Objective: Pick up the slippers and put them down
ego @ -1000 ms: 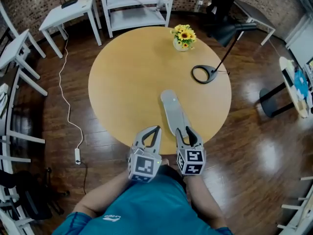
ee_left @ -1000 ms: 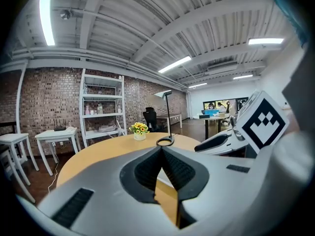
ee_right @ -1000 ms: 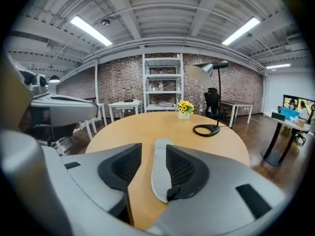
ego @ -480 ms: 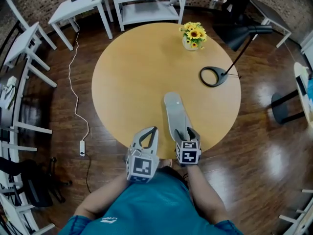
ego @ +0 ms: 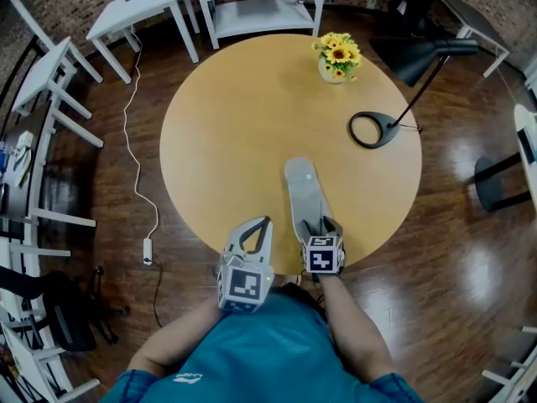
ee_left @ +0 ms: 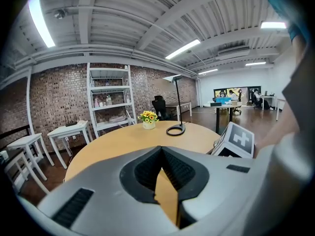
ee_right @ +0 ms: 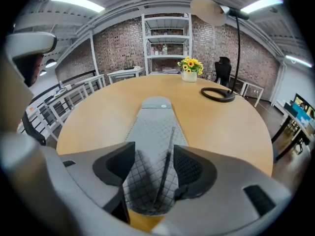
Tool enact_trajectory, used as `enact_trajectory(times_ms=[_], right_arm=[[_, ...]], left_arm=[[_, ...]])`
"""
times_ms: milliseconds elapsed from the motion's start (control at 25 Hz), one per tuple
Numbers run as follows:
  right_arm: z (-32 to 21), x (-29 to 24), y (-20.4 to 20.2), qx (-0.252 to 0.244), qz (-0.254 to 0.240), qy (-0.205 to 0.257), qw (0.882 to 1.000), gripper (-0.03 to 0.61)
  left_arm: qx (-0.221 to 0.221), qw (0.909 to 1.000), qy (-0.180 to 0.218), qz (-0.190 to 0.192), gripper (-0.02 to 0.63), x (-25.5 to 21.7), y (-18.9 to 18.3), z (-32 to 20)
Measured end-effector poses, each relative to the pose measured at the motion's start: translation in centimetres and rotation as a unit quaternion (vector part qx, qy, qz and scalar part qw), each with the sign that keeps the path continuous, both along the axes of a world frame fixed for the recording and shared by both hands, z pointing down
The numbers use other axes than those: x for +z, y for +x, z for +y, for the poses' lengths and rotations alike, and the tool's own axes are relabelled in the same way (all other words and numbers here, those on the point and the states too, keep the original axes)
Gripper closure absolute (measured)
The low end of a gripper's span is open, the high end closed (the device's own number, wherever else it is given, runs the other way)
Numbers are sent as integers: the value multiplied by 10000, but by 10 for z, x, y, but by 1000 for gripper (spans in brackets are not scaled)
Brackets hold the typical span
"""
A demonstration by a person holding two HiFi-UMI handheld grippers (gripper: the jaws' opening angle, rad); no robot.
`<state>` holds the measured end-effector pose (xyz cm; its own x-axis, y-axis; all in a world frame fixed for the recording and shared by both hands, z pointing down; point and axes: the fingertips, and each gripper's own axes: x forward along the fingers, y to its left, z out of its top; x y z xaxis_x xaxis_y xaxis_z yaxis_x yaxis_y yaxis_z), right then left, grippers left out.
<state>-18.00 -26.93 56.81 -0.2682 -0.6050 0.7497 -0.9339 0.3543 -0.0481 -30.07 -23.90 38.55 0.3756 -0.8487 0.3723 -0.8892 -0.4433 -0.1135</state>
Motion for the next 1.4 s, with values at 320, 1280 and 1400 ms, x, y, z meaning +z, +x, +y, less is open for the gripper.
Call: enact_trajectory(times_ms=[320,1280,1400], right_arm=[[6,-1,-8,-230,514,180,9983,404],[18,-71,-17,96,255,1154,9929,543],[22,-85,-14,211,243,1290,9911,543]], left_arm=[[28,10000,-2,-17,609,1,-3,-5],[277,9994,129,174,609,3,-9,0],[346,9991,134,208,609,1,-9,2]])
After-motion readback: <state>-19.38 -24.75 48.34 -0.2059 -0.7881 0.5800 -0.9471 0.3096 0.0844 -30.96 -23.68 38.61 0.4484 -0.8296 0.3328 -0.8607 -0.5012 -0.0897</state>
